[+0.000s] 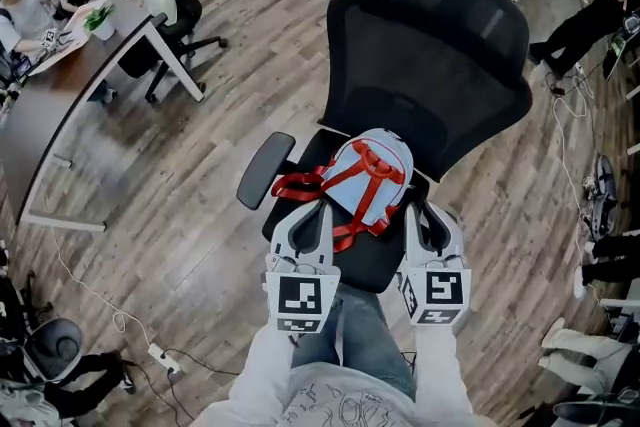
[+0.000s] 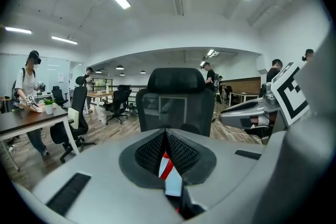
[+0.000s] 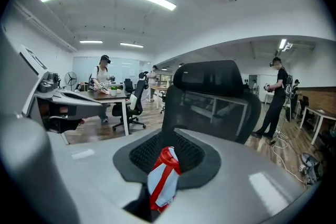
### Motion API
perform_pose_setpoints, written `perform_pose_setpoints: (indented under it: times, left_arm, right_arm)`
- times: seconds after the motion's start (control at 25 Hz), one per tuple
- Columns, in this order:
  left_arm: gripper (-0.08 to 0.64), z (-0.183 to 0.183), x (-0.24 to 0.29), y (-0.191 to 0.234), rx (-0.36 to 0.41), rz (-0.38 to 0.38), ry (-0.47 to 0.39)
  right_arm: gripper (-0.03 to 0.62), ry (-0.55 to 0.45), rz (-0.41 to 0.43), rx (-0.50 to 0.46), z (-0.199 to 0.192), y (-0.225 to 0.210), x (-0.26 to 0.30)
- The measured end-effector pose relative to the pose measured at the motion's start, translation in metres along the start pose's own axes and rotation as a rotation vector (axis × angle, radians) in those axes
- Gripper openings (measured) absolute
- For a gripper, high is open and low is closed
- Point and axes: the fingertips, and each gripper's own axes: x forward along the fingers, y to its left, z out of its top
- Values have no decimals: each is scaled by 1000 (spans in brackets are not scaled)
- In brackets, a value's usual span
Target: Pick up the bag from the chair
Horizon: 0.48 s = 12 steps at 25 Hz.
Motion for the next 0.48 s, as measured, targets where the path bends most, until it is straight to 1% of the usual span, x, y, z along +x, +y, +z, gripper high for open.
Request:
perform_pose_setpoints:
  times: [0.16,0.24,0.36,0.48]
  left_arm:
    - [6,-16,29,10,-22,39,50]
    - [6,-24,42,13,-25,47,76]
    - [6,-36,60,15,-31,61,115]
    - [6,-49,76,16,-42,79,148]
  right_arm:
    - [78,66,93,-47,-19,0,38]
    - [78,106,147,-89,-30,1,56]
    - [103,166,226,-149,-43,4,84]
    - [103,221,293,-196,-57,7,110]
